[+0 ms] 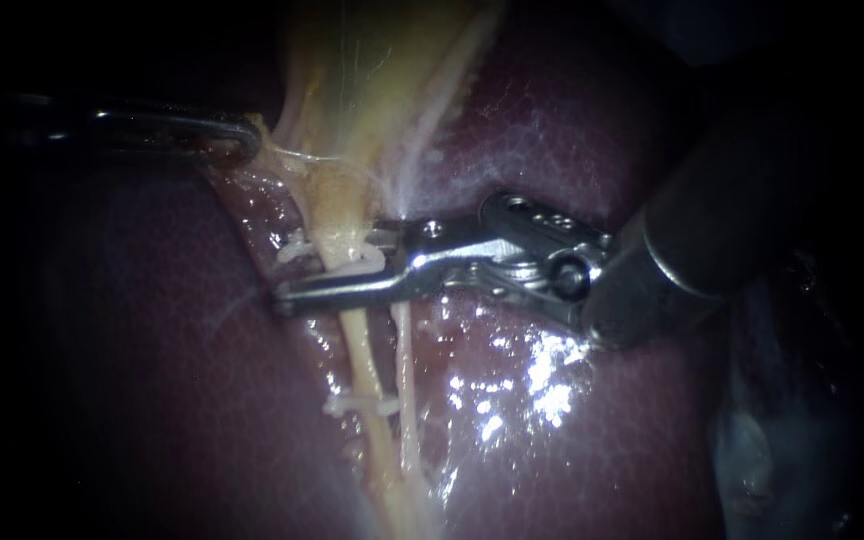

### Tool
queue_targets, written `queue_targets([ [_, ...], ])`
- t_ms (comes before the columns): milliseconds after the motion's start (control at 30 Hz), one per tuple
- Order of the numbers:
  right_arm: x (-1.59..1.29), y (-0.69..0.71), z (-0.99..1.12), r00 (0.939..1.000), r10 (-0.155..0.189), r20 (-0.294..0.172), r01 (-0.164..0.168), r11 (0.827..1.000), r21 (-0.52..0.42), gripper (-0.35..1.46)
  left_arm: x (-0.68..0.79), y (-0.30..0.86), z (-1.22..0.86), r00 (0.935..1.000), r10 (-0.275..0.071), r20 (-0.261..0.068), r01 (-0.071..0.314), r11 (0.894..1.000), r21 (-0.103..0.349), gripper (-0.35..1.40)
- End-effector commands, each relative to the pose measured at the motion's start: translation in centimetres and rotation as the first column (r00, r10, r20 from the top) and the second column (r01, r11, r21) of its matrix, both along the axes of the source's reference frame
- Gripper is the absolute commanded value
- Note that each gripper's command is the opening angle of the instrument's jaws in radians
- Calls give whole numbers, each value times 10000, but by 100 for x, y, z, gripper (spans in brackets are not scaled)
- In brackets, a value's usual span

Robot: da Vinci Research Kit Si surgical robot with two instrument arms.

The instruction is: Clipping second clip left tube

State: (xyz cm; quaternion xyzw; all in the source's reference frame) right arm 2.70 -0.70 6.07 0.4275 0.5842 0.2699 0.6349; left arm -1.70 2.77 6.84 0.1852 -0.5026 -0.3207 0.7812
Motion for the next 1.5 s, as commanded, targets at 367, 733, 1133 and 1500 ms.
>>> queue_targets([
  [367,3,-51,0,9898,-1256,-672,1345,9795,1502,48,1,0,0,10000,3,2,-3,10000,-1,-35],
  [733,4,-60,-3,9856,-1506,-771,1613,9738,1605,44,0,-1,1,10000,-5,-5,5,10000,-8,-35],
  [1133,-4,-59,1,9850,-1543,-775,1654,9723,1654,2,0,-1,1,10000,-5,-6,5,10000,-8,-35],
  [1500,-4,-60,1,9786,-1812,-978,1954,9669,1640,-35,0,-1,1,10000,-5,-6,5,10000,-8,-35],
])
